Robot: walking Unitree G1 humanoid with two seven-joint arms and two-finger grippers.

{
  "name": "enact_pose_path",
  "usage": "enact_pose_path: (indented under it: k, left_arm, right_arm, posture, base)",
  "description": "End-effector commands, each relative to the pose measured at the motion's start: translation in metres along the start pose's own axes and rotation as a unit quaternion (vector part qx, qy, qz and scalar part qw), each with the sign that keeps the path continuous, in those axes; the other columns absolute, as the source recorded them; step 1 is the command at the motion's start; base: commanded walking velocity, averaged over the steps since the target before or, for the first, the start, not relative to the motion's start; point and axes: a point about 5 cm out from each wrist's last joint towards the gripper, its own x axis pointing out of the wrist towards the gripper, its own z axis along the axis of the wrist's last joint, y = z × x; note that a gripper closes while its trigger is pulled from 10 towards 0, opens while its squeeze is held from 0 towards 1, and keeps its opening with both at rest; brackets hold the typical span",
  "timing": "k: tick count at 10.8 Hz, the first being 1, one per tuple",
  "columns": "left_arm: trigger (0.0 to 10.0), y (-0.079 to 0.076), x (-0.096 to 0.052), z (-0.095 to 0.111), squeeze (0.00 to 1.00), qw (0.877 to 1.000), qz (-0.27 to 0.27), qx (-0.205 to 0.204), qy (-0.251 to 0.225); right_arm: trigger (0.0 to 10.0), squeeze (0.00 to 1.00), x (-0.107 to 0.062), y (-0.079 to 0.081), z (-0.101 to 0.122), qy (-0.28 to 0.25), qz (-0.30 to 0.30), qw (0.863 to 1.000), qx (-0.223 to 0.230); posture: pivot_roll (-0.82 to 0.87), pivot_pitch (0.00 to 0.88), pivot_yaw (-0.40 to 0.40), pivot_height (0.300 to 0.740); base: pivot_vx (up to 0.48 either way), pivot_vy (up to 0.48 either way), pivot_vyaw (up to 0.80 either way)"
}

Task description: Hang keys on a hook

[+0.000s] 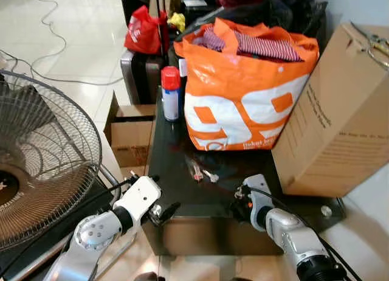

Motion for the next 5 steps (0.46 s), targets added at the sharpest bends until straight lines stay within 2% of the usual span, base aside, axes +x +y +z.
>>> enact_pose_path:
  k: [1,3,4,5]
  left_arm:
    - [10.0,-0.0012,-0.0019,0.0016,0.00,1.000,-0.005,0.000,-0.001]
    - [10.0,-0.0014,-0.0033,0.0023,0.00,1.000,-0.008,0.002,0.002]
    - [10.0,-0.0015,-0.0033,0.0031,0.00,1.000,-0.010,0.003,0.003]
    - [10.0,-0.0013,-0.0031,0.0036,0.00,1.000,-0.010,0.003,0.003]
  right_arm:
    - [10.0,0.00,0.0012,-0.0018,0.0042,-0.009,-0.008,1.000,0.000]
    - [9.6,0.00,0.0063,-0.0012,0.0076,-0.018,-0.028,0.999,-0.003]
    - [4.0,0.00,0.0085,-0.0022,0.0044,-0.008,-0.038,0.999,-0.019]
    - [2.1,0.00,0.0093,-0.0021,0.0040,-0.007,-0.039,0.999,-0.019]
  posture:
    - [0.01,0.115,-0.007,0.740]
    - [0.01,0.121,-0.003,0.740]
    - [0.01,0.125,-0.001,0.740]
    - [0.01,0.128,-0.001,0.740]
  base:
    - [0.000,0.000,0.00]
    - [0.000,0.000,0.00]
    - [0.000,0.000,0.00]
    - [0.000,0.000,0.00]
